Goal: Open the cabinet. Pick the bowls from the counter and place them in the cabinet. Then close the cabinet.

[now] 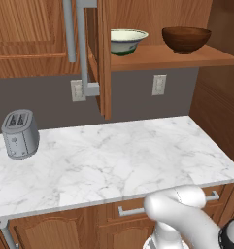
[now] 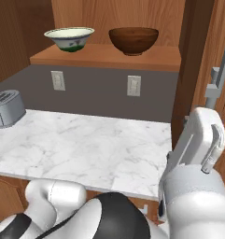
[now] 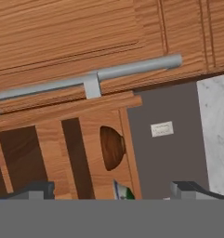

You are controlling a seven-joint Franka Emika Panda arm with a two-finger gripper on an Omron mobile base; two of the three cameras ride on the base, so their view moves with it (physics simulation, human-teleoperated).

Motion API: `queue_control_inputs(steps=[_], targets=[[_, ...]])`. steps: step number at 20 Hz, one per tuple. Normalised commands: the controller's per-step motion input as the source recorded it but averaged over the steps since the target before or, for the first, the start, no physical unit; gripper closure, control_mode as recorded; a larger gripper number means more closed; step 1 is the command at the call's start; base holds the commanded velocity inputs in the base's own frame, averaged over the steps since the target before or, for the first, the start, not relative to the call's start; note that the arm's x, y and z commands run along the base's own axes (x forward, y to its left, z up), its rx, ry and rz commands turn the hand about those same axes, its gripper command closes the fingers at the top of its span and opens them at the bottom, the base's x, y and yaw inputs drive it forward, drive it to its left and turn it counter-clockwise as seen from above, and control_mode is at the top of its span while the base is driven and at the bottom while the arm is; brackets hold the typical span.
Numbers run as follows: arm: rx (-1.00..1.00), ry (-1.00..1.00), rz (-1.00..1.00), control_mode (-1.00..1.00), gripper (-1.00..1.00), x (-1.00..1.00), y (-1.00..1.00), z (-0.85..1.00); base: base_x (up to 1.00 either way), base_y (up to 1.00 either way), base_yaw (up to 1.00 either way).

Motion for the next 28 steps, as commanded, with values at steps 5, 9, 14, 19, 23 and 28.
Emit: queue_control_inputs(steps=[5,9,14,19,23,28], targets=[[0.04,0.0,0.07,-1.0,-1.0,-0.16,-0.51,0.06,0.0,0.0,0.0],[0.0,0.0,0.05,-1.0,-1.0,-0.02,-0.24,0.0,0.0,0.0,0.0],[0.0,0.0,0.07,-1.0,-1.0,0.02,-0.07,0.0,0.0,0.0,0.0],[0.0,0.0,0.1,-1.0,-1.0,0.11,-0.12,0.0,0.0,0.0,0.0],[0.0,0.0,0.11,-1.0,-1.0,0.41,-0.08,-0.06,0.0,0.0,0.0],[0.0,0.0,0.09,-1.0,-1.0,0.52,-0.07,-0.07,0.0,0.0,0.0]])
